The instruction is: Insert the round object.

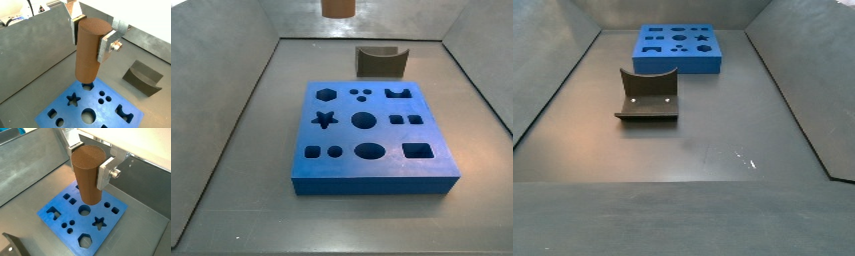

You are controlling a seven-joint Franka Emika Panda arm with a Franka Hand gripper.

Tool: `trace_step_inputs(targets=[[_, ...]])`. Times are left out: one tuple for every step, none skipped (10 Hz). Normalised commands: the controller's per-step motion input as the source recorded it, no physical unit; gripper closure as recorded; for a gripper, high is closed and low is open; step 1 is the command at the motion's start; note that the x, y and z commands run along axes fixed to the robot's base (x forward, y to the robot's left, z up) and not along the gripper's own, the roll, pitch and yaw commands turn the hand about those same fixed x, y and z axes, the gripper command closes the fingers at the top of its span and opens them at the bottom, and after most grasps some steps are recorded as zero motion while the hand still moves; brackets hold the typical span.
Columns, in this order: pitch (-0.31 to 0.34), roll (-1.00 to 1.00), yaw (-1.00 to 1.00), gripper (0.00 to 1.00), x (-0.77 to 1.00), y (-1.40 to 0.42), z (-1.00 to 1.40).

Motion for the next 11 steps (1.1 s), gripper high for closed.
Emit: trace_step_inputs(targets=[[-0.08,0.07,-0.22,1.0,0.72,-0.47,-1.0],[-0.079,0.06,-0.19,1.0,0.75,-0.47,-1.0],[-0.051,0.07,-0.19,1.0,0.79,-0.45,-1.0],[-0.007,0.31,-0.17,1.0,0.89,-0.09,-0.66],[0.0,0.5,-0.09,1.0,0.79,0.0,-0.28],[0.0,0.5,-0.02,1.0,0.66,0.02,-0.09],[0.0,0.5,0.0,1.0,0.66,0.0,-0.16],[0.0,0.46,0.0,1.0,0.66,-0.07,-0.35],[0.003,0.43,0.0,1.0,0.63,-0.12,-0.41],[0.0,0.21,0.0,1.0,0.3,-0.2,-0.94],[-0.011,0.09,-0.01,1.0,0.06,-0.06,-1.0]])
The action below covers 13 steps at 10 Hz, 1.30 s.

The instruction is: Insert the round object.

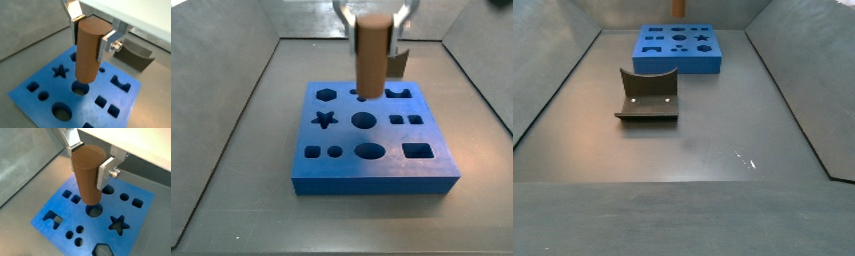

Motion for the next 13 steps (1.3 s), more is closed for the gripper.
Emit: trace_step_inputs(targets=[[-0.023,0.19,-0.01,1.0,0.06,0.0,-0.98],[0.0,0.07,-0.03,1.0,0.18,0.0,-0.71],[0.004,0.02,-0.01,1.0,0.13,0.0,-0.42],[-0.007,0.0,0.0,1.0,0.0,0.0,-0.35],[-0.036,0.0,0.0,1.0,-0.09,0.0,-0.29],[-0.004,0.0,0.0,1.0,-0.09,0.0,-0.23],[-0.003,0.0,-0.03,1.0,-0.14,0.0,-0.17],[-0.004,0.0,-0.02,1.0,-0.15,0.0,-0.16],[-0.003,0.0,0.0,1.0,-0.12,0.0,-0.16],[0.0,0.0,-0.05,1.0,0.0,0.0,-0.25],[0.0,0.0,-0.07,1.0,0.01,0.0,-0.38],[0.0,0.0,-0.13,1.0,0.2,0.0,-0.49],[0.0,0.0,-0.14,1.0,0.24,0.0,-0.53]])
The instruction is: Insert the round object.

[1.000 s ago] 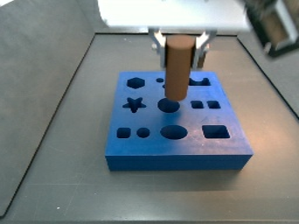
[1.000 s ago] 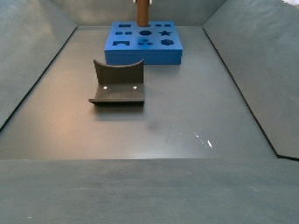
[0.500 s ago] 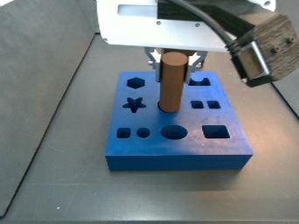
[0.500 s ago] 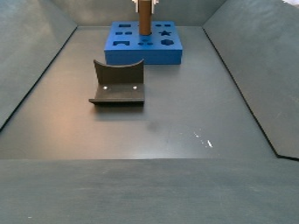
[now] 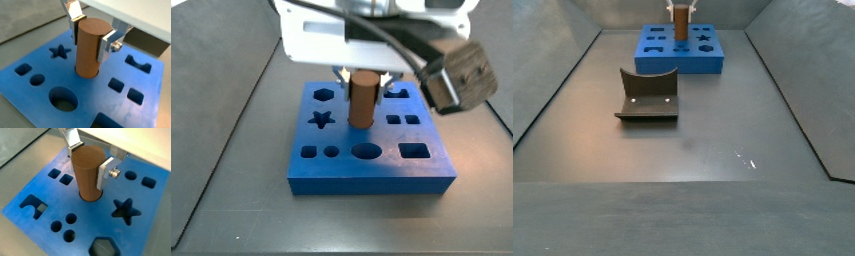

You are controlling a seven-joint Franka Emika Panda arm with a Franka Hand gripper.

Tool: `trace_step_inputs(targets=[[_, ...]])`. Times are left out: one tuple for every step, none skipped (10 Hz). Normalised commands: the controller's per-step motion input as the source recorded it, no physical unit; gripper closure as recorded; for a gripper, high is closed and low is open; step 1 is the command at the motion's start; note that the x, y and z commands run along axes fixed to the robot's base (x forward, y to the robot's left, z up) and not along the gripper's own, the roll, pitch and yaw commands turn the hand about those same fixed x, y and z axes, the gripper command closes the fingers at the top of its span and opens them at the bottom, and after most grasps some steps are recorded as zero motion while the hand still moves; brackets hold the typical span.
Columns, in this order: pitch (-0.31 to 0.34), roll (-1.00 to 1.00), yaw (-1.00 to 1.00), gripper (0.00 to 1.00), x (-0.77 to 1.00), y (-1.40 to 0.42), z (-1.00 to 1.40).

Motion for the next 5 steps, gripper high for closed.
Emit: trace_step_inputs(targets=[[0.0,0.0,-0.14,1.0,0.25,0.0,-0.49],[0.0,0.0,-0.15,1.0,0.27,0.0,-0.44],[0.026,0.0,-0.13,1.0,0.2,0.0,-0.31],[0.03,0.0,-0.09,1.0,0.03,0.0,-0.13],[0.0,0.0,0.0,1.0,0.0,0.0,0.0]])
